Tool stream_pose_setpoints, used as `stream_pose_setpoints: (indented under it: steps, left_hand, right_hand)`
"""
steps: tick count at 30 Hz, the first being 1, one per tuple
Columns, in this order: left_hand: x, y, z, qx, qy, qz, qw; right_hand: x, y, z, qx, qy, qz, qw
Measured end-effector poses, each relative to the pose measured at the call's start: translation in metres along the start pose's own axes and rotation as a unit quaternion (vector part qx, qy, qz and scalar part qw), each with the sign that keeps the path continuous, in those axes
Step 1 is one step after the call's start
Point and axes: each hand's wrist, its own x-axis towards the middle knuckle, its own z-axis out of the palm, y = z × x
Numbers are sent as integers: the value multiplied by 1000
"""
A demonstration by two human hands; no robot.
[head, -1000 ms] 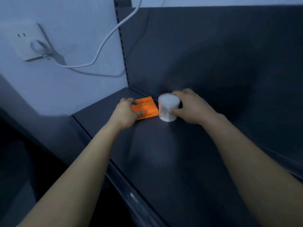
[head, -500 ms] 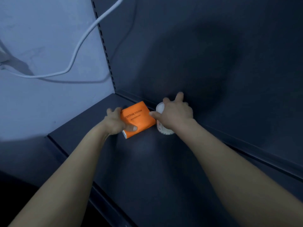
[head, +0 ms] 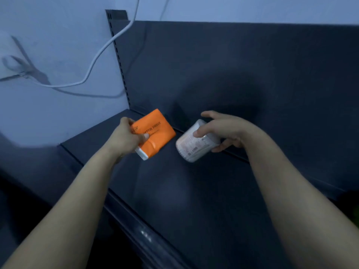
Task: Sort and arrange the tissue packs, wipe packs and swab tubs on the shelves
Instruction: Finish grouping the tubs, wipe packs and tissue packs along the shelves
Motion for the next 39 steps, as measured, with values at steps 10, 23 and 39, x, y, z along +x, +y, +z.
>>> stream_pose_setpoints:
  steps: [10, 23, 39]
  left_hand:
    - [-144, 58, 29, -85, -27, 78, 993]
    - [-251, 111, 123, -139, -238, 182, 944]
    - [-475, 231, 323, -162, -439, 307, 829]
  right_hand:
    - [-145, 34, -36, -20, 45, -72, 996]
    - [-333, 120, -50, 37, 374, -19, 927]
    - [-611, 276, -131, -17, 572, 94, 815]
